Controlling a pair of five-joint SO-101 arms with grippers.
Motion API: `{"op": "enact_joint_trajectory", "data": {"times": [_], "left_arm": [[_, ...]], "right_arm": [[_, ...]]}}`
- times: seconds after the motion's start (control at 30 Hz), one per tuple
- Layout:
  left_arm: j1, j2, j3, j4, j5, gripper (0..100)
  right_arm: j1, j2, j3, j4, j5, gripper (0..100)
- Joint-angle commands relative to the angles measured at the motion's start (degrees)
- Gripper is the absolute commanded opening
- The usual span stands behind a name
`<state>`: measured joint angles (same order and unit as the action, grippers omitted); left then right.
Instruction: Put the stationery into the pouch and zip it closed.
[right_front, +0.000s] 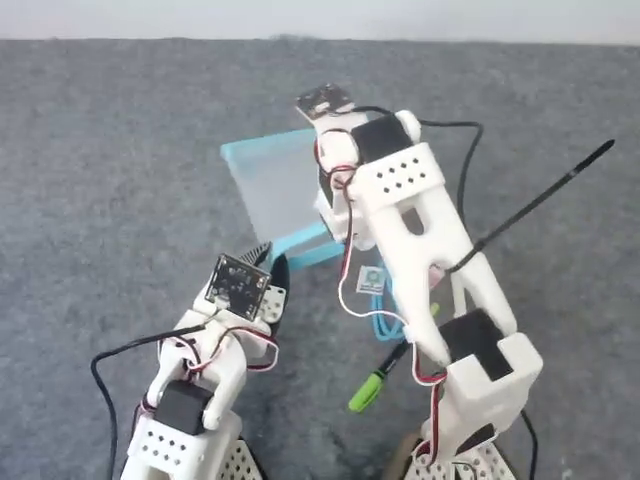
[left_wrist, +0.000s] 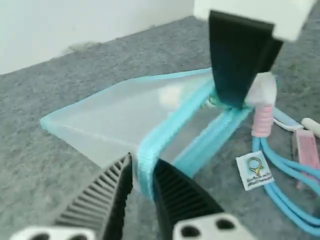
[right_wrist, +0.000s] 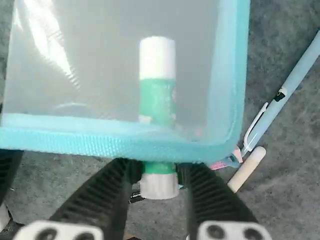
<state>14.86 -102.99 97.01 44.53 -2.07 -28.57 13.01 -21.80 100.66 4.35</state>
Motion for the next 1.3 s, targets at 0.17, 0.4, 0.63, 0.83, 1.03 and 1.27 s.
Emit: {"op": "enact_joint_trajectory", "data": {"times": [0.17, 0.4, 0.63, 0.83, 1.03, 1.27], "left_arm": [[1.4, 0.2, -0.4, 0.0, -1.0, 1], [-5.3, 0.0, -0.4, -2.3, 0.0, 1], [-9.2, -0.1, -0.6, -3.4, 2.4, 1], [-9.2, -0.1, -0.8, -3.4, 2.4, 1], [-14.8, -0.2, -2.4, -3.3, 2.5, 1], [-19.3, -0.2, -3.2, -3.4, 4.4, 1]], "right_arm": [[0.5, -1.4, -4.5, 2.1, 1.1, 30.3], [0.2, -9.0, -4.0, 2.2, 4.8, 30.3], [0.2, -23.9, 2.4, 2.0, 8.6, 30.5], [1.6, -29.6, 13.6, 1.3, 9.1, 30.4], [13.3, -29.6, 33.9, -9.8, 9.1, 30.3], [21.6, -29.6, 49.7, -16.2, 11.9, 30.3]]}}
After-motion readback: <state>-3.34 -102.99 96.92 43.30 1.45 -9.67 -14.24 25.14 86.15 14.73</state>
